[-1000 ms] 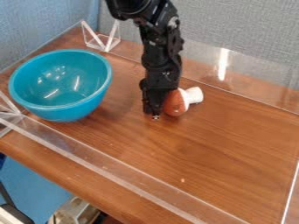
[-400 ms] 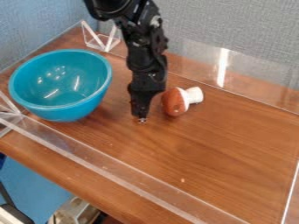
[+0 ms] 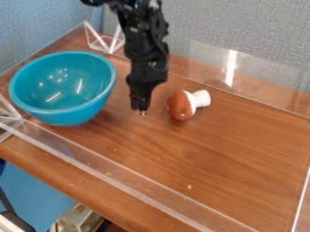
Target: Remove the mushroom from inside the blue bowl and put it on the table
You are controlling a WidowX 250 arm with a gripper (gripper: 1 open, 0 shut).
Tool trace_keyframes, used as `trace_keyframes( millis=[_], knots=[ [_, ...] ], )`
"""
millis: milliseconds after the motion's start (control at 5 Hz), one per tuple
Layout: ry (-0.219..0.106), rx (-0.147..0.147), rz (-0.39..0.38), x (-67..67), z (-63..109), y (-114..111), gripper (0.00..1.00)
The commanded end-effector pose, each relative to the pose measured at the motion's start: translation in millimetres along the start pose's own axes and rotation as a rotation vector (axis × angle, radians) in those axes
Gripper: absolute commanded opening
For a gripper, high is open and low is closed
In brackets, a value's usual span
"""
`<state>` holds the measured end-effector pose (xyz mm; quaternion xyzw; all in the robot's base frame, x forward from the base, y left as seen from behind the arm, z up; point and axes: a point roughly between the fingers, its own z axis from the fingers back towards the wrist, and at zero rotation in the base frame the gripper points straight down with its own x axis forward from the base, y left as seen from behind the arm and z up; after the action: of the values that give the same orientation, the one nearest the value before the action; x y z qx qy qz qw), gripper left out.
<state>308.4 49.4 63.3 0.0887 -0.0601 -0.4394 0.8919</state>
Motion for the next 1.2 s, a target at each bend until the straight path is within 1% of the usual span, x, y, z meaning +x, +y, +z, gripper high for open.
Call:
trace_keyframes(
  millis=[0, 200, 400, 600, 800, 1000],
  knots=[
    [-0.046, 0.065, 0.032, 3.1, 35.8, 13.0, 0.0],
    [-0.059, 0.07, 0.038, 2.3, 46.1, 17.7, 0.0],
    [-0.076, 0.067, 0.019, 17.4, 40.2, 26.3, 1.0],
    [-0.097, 0.056, -0.066, 32.9, 18.1, 31.4, 1.0],
    [-0.113, 0.046, -0.143, 42.5, 0.4, 30.7, 1.0],
    [-0.11, 0.04, -0.163, 42.9, -17.5, 35.5, 1.0]
  ],
)
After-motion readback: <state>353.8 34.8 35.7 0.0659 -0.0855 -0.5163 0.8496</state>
